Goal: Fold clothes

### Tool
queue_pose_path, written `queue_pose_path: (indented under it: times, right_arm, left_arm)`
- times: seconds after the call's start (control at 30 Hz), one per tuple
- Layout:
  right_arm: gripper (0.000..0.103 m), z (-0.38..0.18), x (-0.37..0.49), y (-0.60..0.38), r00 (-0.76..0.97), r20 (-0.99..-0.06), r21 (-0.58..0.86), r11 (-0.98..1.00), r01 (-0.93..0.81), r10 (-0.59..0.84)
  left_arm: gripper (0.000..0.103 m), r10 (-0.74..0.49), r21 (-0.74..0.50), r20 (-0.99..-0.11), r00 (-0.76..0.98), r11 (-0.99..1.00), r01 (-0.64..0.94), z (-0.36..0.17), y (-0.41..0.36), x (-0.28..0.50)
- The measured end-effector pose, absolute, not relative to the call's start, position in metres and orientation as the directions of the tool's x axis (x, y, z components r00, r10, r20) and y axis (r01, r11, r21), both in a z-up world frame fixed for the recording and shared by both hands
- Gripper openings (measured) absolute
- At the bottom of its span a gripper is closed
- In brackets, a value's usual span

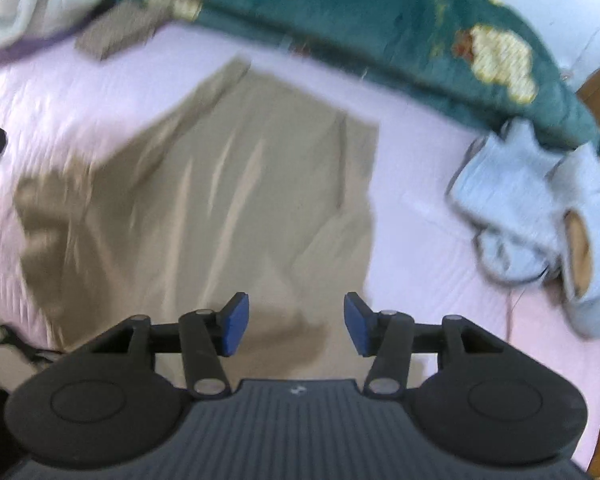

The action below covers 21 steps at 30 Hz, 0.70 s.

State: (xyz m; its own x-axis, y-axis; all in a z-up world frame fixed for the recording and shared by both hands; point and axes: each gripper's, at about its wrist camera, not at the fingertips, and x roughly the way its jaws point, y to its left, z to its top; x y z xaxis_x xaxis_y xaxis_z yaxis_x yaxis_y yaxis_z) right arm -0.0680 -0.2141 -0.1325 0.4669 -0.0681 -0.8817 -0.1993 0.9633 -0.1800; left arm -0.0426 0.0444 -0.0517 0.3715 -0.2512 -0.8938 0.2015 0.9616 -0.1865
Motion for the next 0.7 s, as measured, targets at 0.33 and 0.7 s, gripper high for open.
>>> queue_pose_path:
  times: [0.33,0.7]
  right_arm:
    - [0.044,-0.165,0.063,-0.276,0.598,-0.801,-0.186,0.959,-0.214,-0.022]
    - [0.013,-0.287,0.207,-0.273,0.531,-0.846,-0.221,0.933,-0.283,-0.039]
  left_arm:
    - [0.061,-0.082,-0.053,-0.837,0.542,0.996,0.068,-0.078,-0.018,0.066]
    - [0.061,-0.087,-0.039,-0.872,0.482,0.993,0.108,-0.175,-0.063,0.187]
